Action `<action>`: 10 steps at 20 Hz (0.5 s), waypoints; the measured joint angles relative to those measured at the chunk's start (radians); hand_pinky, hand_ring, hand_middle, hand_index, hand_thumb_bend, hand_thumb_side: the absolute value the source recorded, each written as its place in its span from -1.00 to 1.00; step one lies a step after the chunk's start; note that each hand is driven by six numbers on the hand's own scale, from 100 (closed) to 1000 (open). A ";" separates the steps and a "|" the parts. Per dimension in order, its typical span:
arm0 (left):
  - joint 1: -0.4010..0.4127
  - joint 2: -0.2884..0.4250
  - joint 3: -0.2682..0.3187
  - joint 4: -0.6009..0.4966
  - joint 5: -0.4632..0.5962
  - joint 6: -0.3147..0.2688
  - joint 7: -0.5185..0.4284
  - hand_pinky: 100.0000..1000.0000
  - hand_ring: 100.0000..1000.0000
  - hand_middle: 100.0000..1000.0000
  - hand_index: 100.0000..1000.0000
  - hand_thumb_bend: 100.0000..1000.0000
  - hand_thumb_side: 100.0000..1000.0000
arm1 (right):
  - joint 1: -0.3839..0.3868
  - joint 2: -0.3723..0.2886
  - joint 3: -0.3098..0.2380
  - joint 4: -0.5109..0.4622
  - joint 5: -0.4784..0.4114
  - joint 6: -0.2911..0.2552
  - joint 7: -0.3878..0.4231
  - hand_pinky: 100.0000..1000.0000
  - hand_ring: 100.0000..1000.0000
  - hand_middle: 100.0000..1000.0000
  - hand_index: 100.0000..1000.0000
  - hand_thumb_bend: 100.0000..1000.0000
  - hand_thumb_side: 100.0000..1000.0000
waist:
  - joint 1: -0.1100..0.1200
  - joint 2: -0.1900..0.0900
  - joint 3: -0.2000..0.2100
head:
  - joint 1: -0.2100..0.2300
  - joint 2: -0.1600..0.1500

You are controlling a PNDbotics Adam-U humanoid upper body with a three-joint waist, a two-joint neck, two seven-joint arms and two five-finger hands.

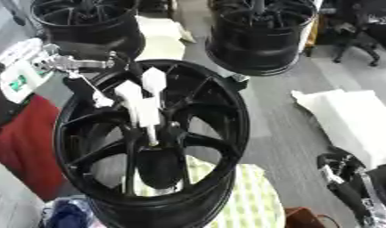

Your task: Pull the pin out of the wheel hub.

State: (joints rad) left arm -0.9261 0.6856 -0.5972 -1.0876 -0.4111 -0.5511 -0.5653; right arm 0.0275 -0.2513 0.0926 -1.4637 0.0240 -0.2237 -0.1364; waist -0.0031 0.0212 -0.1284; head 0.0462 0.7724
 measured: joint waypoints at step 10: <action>-0.001 -0.008 -0.015 0.021 -0.005 -0.004 0.004 0.57 0.46 0.41 0.72 -0.92 -0.59 | 0.000 0.000 0.000 0.000 0.000 0.000 0.001 0.30 0.28 0.29 0.62 -0.64 -0.28 | 0.001 0.000 -0.007 | 0.004 0.000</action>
State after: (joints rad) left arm -0.9274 0.6776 -0.6124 -1.0667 -0.4163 -0.5554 -0.5610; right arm 0.0272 -0.2513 0.0928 -1.4636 0.0240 -0.2240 -0.1359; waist -0.0025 0.0212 -0.1357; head 0.0498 0.7724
